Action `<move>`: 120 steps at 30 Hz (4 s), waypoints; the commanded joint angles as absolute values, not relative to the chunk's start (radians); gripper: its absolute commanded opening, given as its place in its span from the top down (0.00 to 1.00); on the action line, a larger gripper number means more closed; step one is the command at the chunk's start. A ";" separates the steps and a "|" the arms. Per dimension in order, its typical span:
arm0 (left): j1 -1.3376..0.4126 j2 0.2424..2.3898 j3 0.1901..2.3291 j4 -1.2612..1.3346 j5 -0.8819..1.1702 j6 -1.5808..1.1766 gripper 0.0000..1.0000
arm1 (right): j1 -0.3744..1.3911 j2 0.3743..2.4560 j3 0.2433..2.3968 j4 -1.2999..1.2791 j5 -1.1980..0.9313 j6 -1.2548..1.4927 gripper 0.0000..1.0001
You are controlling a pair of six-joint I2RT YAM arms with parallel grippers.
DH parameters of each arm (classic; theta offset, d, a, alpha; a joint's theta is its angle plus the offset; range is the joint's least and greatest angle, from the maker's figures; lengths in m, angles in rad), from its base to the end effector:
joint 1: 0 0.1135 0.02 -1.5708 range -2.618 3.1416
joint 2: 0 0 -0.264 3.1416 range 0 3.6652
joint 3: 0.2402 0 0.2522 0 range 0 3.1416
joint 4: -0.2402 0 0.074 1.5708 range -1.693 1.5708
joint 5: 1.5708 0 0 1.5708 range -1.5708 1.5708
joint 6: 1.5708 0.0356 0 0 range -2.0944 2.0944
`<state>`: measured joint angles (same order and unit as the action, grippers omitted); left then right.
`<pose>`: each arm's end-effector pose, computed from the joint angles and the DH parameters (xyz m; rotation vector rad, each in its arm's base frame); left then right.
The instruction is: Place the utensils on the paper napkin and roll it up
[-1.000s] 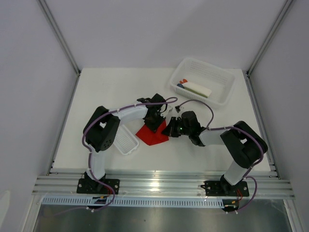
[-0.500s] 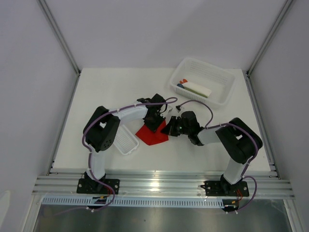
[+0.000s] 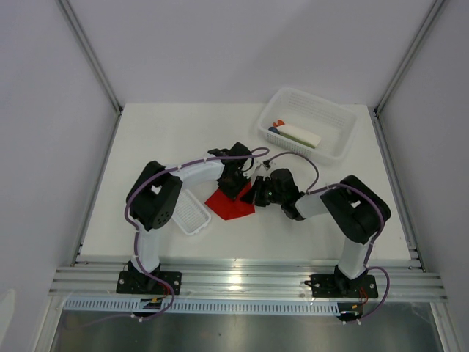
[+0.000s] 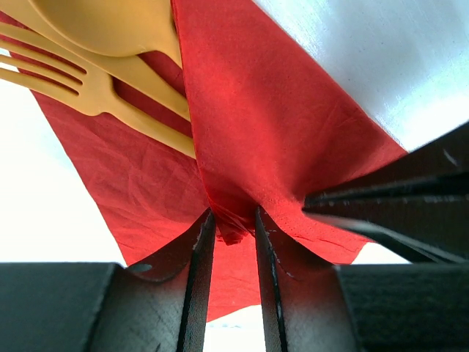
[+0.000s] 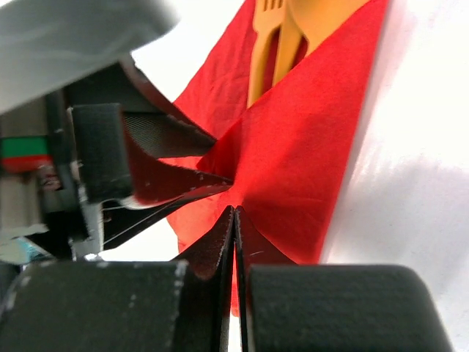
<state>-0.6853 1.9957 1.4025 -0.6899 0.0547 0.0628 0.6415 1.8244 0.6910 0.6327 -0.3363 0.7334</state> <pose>0.3058 -0.2525 0.1618 1.0620 2.6744 -0.2026 0.2644 0.2121 0.1209 -0.1230 2.2625 1.1437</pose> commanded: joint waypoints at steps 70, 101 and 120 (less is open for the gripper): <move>-0.569 1.925 1.339 -0.916 0.233 0.041 0.41 | 0.669 1.752 0.672 0.479 -0.066 0.796 0.97; -0.558 1.847 1.454 -0.943 0.344 0.066 0.99 | 0.676 1.732 0.675 0.457 -0.063 0.765 0.98; -0.611 1.999 1.710 -0.905 0.431 0.049 0.99 | 0.687 1.735 0.684 0.465 -0.100 0.776 0.98</move>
<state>-0.6006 1.9686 1.6558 -0.9260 0.4007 0.0525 0.6800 1.7561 0.6842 0.4755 -0.0917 0.7845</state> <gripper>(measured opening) 0.008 0.025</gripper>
